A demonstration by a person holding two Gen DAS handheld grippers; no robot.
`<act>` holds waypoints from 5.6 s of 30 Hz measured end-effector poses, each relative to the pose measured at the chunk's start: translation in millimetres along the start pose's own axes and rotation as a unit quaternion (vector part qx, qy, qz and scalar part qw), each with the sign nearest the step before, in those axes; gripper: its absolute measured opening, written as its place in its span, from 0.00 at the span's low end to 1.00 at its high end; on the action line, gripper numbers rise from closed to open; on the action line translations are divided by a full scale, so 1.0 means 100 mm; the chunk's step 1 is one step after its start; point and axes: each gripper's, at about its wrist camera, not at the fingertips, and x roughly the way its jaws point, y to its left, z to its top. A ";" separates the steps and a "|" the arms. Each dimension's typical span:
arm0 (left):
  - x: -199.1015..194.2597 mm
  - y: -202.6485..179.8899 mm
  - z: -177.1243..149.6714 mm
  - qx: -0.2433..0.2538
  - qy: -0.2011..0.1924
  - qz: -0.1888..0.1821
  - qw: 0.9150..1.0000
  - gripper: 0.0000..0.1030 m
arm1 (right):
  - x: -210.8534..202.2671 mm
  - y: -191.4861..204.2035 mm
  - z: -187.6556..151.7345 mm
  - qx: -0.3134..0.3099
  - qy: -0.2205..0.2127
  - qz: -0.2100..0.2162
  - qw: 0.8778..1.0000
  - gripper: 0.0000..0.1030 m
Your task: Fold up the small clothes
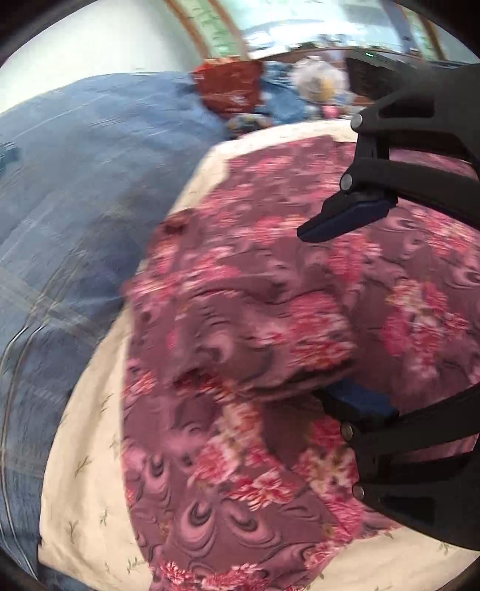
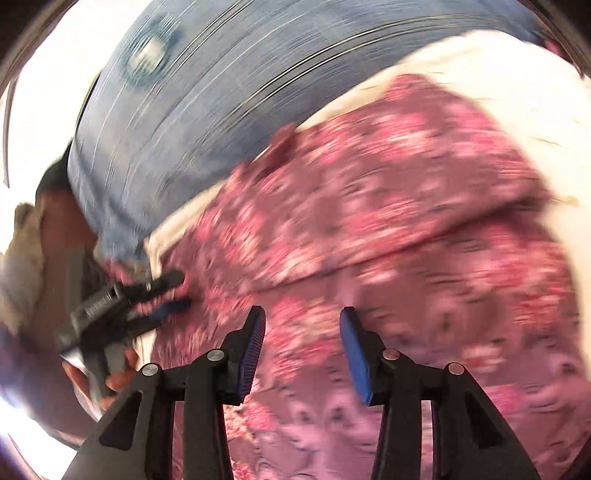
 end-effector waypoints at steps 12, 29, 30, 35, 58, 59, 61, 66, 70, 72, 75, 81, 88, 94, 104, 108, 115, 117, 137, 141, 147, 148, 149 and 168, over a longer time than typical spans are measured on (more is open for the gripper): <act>-0.59 0.06 0.13 -0.011 -0.097 0.027 0.995 0.05 | -0.19 -0.91 0.44 0.241 -0.110 0.075 0.961 0.13; -0.82 0.42 0.15 -0.075 -0.108 0.102 0.986 0.29 | -0.29 -0.29 0.34 0.119 -0.088 0.021 0.989 0.10; -0.77 0.43 0.15 -0.076 -0.100 0.098 0.987 0.29 | -0.21 -0.08 0.35 0.080 -0.077 0.023 0.994 0.10; -0.31 0.52 0.12 -0.078 -0.019 0.132 0.988 0.29 | 0.28 0.87 0.32 -0.069 -0.036 0.030 0.997 0.10; -1.36 1.38 1.22 -0.151 -0.067 0.295 0.941 0.58 | 1.28 1.14 -0.11 -0.141 0.025 0.066 0.987 0.08; -1.33 1.37 1.30 -0.143 -0.057 0.319 0.935 0.58 | 1.27 1.12 -0.10 -0.138 0.026 0.071 0.988 0.08; -1.17 1.33 1.50 -0.115 -0.028 0.378 0.918 0.58 | 1.26 1.13 -0.08 -0.134 0.025 0.076 0.988 0.08; -0.81 1.39 1.65 -0.069 0.030 0.467 0.881 0.04 | 1.24 1.07 -0.07 -0.125 0.027 0.090 0.988 0.08; -1.05 1.41 1.49 -0.093 -0.010 0.445 0.891 0.02 | 1.23 1.05 -0.05 -0.121 0.027 0.094 0.988 0.07; -1.26 1.37 1.32 -0.092 -0.032 0.446 0.890 0.02 | 1.24 1.05 -0.05 -0.120 0.027 0.095 0.988 0.07; -1.58 1.32 0.94 -0.098 -0.060 0.440 0.891 0.02 | 1.23 1.03 -0.05 -0.119 0.027 0.095 0.988 0.06; -2.04 1.49 -0.11 -0.150 -0.084 0.359 0.917 0.03 | 1.22 1.03 -0.05 -0.119 0.027 0.094 0.988 0.06; -2.27 1.34 -0.37 -0.141 -0.088 0.336 0.927 0.04 | 1.22 1.03 -0.05 -0.119 0.028 0.095 0.988 0.06; -2.06 0.91 0.19 -0.036 -0.073 0.409 0.909 0.80 | 1.20 1.01 -0.06 -0.114 0.028 0.101 0.988 0.06; -0.82 1.09 0.48 0.143 0.098 0.604 0.778 0.74 | 1.18 0.93 -0.05 -0.100 0.029 0.120 0.987 0.05; -0.84 1.23 0.45 0.147 0.091 0.624 0.762 0.10 | 1.18 0.91 -0.05 -0.097 0.029 0.123 0.987 0.04; -1.69 1.28 0.66 0.023 -0.036 0.503 0.863 0.05 | 1.17 0.88 -0.07 -0.098 0.030 0.117 0.988 0.04; -1.97 1.26 0.67 -0.008 -0.075 0.457 0.886 0.04 | 1.18 0.91 -0.07 -0.100 0.032 0.112 0.988 0.04; -1.25 -0.59 0.52 0.037 -0.101 0.106 0.989 0.04 | -0.04 0.31 0.13 -0.186 -0.036 -0.074 0.979 0.21; -0.50 -0.79 0.42 0.040 -0.042 0.089 0.994 0.04 | -0.15 -0.03 0.05 -0.163 -0.029 -0.079 0.983 0.18; 0.32 -0.64 0.26 -0.001 0.028 0.102 0.994 0.05 | -0.20 -0.10 -0.03 -0.159 -0.045 -0.059 0.984 0.22; 0.31 -0.62 0.26 -0.004 0.027 0.096 0.995 0.05 | -0.20 -0.11 -0.01 -0.156 -0.043 -0.057 0.985 0.22; 0.25 -0.61 0.26 -0.004 0.023 0.085 0.996 0.05 | -0.20 -0.10 0.01 -0.152 -0.040 -0.057 0.986 0.23; -0.76 0.29 -0.46 -0.037 -0.038 0.052 0.997 0.48 | 0.68 0.46 0.60 -0.031 0.003 -0.006 1.000 0.43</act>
